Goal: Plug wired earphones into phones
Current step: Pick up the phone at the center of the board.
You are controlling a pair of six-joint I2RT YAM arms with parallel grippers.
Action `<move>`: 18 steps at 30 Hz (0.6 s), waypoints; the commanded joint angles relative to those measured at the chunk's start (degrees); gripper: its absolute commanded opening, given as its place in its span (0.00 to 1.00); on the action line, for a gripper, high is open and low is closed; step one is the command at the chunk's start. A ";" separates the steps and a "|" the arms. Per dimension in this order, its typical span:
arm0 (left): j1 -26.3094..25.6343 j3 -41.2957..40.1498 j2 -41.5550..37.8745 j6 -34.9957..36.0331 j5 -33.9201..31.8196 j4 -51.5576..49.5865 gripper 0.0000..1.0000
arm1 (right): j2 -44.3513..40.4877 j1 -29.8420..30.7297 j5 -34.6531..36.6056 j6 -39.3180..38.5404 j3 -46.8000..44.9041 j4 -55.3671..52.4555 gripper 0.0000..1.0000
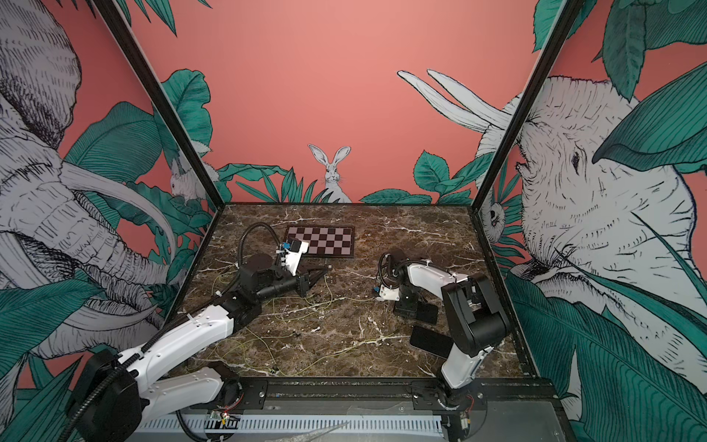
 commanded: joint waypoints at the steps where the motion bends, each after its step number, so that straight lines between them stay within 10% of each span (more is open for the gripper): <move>1: -0.28 1.19 -1.41 0.57 -1.27 -0.41 0.00 | -2.88 0.04 -4.13 0.53 -2.51 4.31 0.67; 18: -0.93 13.32 11.12 -5.41 1.29 -19.88 0.00 | -27.80 11.63 -9.56 4.77 -7.85 26.25 0.65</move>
